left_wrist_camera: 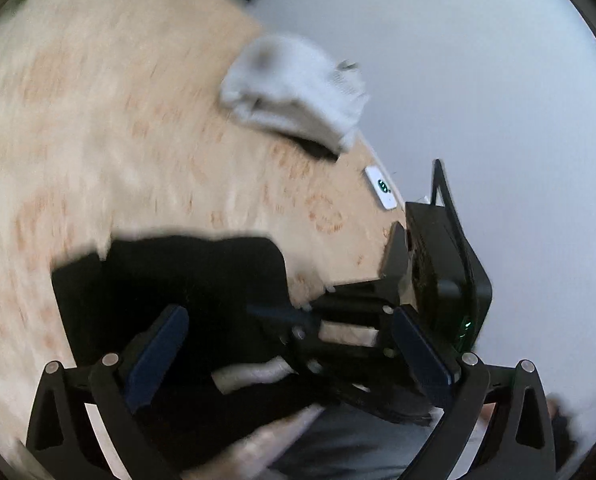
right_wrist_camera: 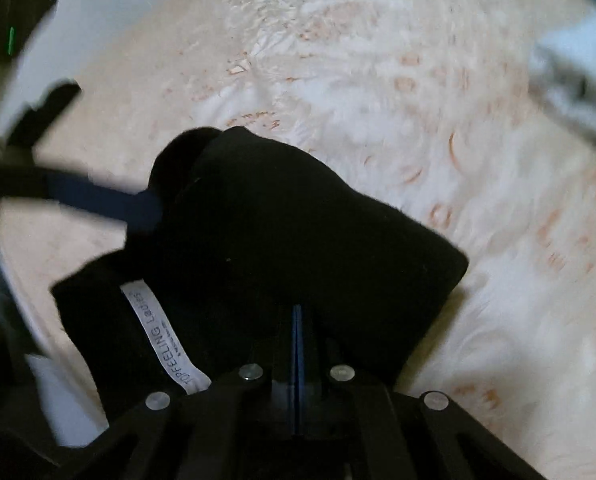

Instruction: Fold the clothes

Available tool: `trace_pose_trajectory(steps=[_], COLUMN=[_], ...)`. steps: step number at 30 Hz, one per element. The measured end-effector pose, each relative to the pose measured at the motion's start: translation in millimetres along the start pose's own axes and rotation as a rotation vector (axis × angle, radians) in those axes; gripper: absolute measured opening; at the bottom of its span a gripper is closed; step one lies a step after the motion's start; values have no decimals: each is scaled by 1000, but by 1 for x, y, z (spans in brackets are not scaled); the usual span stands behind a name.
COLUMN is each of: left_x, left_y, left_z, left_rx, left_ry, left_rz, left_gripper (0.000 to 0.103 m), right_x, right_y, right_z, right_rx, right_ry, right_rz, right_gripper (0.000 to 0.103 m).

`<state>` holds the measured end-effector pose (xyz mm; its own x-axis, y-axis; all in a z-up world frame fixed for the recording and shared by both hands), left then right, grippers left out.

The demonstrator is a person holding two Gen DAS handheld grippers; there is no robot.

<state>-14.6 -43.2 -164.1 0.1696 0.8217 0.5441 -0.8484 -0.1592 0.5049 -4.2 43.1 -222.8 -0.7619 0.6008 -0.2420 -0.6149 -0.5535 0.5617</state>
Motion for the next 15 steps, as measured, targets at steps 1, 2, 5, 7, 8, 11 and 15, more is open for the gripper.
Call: trace_pose_trajectory(steps=[1,2,5,7,8,11,15], left_x=[-6,-12,-24,-26,-26,-24,-15], left_y=[-11,-22,-44,-51,-54,-61,-74], left_z=[-6,-11,-1,0,-1,-2,5], left_rx=[-6,-4,113,153,168,188,174], left_ry=[4,2,-47,-68,-77,-90,-97], left_rz=[-7,-3,14,-2,-14,-35,-42], left_gripper=[103,103,103,103,103,103,103], right_x=[0,2,4,-5,-8,-17,-13], right_y=[-2,-3,-9,-11,-13,-20,-27], right_z=[1,2,4,8,8,10,14], right_rx=[13,22,27,45,53,86,142], right_ry=[-15,-11,-13,-68,-102,-190,-212], right_rz=[2,-4,8,87,128,228,223], right_gripper=[0,0,0,0,0,0,0])
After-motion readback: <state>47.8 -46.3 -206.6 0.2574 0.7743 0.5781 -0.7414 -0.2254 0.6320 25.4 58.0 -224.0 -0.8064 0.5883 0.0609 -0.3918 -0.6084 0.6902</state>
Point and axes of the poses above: each gripper's, at about its wrist camera, not at the fingertips, and z roughly against the way its jaws point, x to its right, y to its top, the point moved 5 cm from there along -z, roughly the way its jaws point, and after that the axes turned 6 degrees about x, right-handed, at the moved point
